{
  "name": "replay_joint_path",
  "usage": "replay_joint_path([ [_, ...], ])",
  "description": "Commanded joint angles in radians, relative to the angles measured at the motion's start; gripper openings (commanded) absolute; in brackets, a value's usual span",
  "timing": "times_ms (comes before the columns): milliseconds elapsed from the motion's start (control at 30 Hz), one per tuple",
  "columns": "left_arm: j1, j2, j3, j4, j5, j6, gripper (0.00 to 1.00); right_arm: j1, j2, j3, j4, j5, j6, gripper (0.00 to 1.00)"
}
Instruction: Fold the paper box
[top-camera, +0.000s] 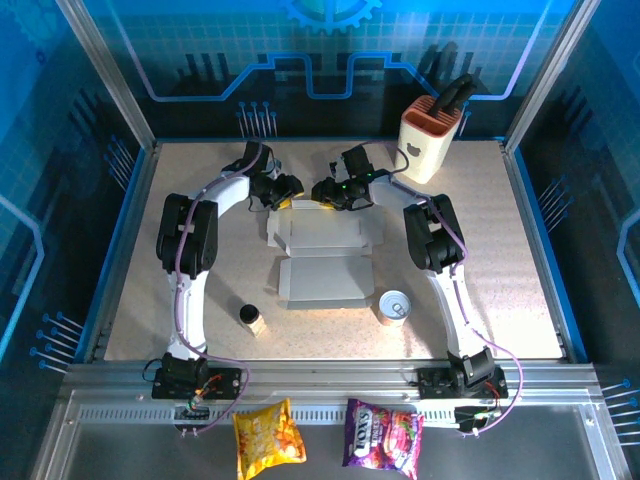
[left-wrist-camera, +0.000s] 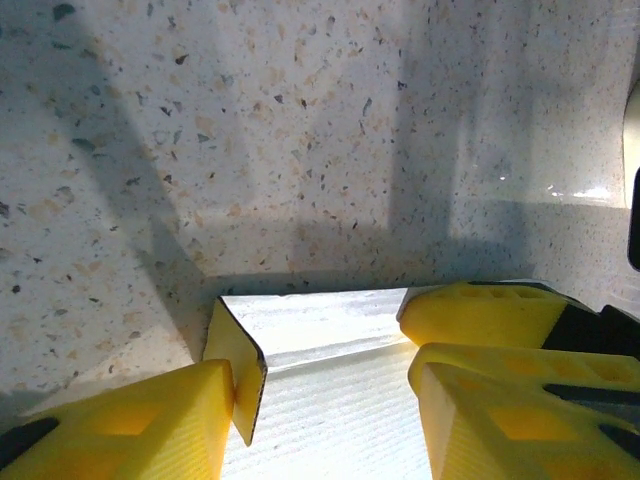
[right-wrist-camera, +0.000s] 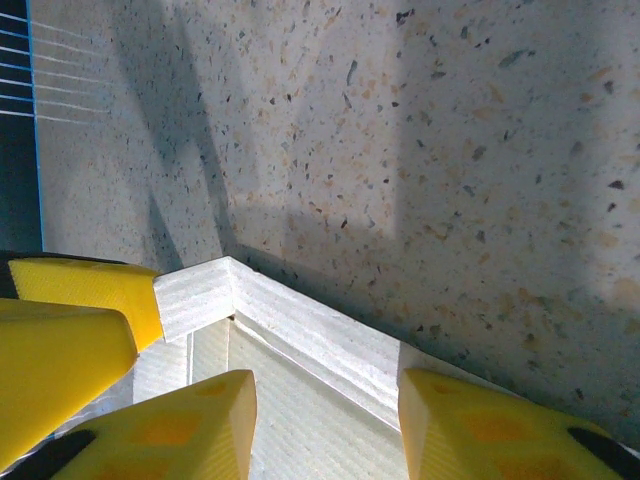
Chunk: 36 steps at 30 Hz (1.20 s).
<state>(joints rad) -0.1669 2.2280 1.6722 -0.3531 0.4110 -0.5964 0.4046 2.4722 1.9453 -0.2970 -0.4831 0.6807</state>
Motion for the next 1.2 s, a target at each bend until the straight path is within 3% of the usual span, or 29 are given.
replay_joint_path([
  [0,-0.007,-0.007,-0.001,0.017,0.04,-0.021,0.52,0.003,0.046,-0.048,-0.098,0.006,0.01,0.44],
  [433,-0.032,0.077,0.064,0.001,0.072,-0.026,0.53,0.002,0.042,-0.056,-0.1,0.002,0.005,0.44],
  [733,-0.04,0.108,0.108,-0.107,0.053,0.001,0.54,0.0,0.034,-0.053,-0.108,-0.002,0.0,0.44],
  [900,-0.043,0.057,0.147,-0.187,0.024,0.057,0.54,-0.001,0.01,0.007,-0.168,-0.003,-0.027,0.44],
  [1167,-0.034,-0.149,0.063,-0.181,-0.033,0.114,0.55,-0.004,-0.108,0.043,-0.259,-0.008,-0.095,0.44],
])
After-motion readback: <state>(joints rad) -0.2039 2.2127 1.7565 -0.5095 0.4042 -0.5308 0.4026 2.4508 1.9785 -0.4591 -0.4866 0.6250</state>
